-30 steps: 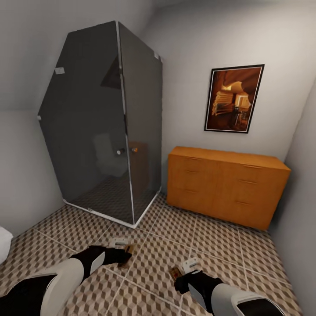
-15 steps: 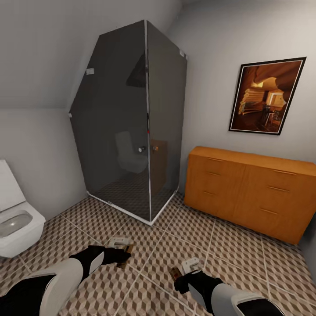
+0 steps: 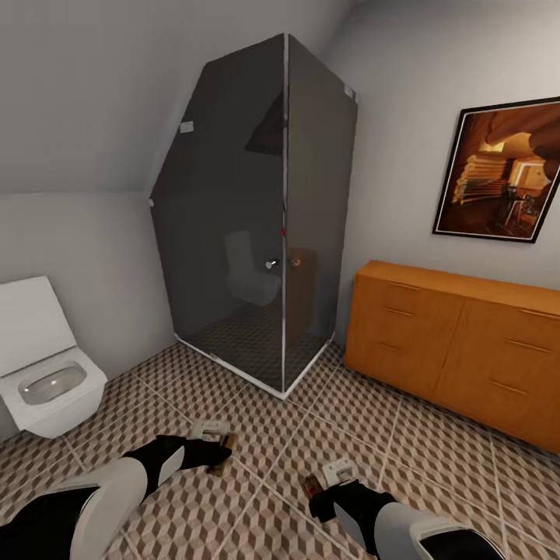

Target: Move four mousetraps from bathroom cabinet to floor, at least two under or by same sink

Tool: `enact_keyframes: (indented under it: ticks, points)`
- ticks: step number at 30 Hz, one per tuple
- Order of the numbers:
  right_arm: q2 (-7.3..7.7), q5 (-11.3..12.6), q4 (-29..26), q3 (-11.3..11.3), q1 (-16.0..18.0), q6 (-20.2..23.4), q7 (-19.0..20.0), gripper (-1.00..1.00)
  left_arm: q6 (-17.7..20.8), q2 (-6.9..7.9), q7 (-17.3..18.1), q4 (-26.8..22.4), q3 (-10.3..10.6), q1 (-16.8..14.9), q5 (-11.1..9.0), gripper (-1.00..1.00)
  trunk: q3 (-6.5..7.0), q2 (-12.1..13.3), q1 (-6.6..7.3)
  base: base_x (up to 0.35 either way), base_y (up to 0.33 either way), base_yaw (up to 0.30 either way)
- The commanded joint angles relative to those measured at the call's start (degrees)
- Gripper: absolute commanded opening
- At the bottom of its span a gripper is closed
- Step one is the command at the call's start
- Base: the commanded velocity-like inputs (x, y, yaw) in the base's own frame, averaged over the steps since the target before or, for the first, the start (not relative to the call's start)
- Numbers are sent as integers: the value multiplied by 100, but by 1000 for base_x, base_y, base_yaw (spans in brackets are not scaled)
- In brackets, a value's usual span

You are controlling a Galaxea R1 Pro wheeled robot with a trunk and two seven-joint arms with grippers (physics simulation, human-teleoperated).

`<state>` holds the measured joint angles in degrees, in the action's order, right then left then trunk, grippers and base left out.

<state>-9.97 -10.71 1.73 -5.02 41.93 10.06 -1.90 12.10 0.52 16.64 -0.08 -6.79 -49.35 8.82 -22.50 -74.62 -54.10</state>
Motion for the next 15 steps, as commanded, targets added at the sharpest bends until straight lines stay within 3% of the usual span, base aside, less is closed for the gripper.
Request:
enact_keyframes:
  ticks: [1, 15]
  points:
    - [-3, -1, 11, -43, 8, 11, -22, -100, 17, 1, -3, -1, -50, -4, 76, -100, -7, -4, -2, 214, 0, 288]
    - [-3, -1, 11, -43, 8, 13, -24, -100, 20, 7, -11, -10, -59, -4, -193, -100, -7, -4, -2, 310, 0, 299]
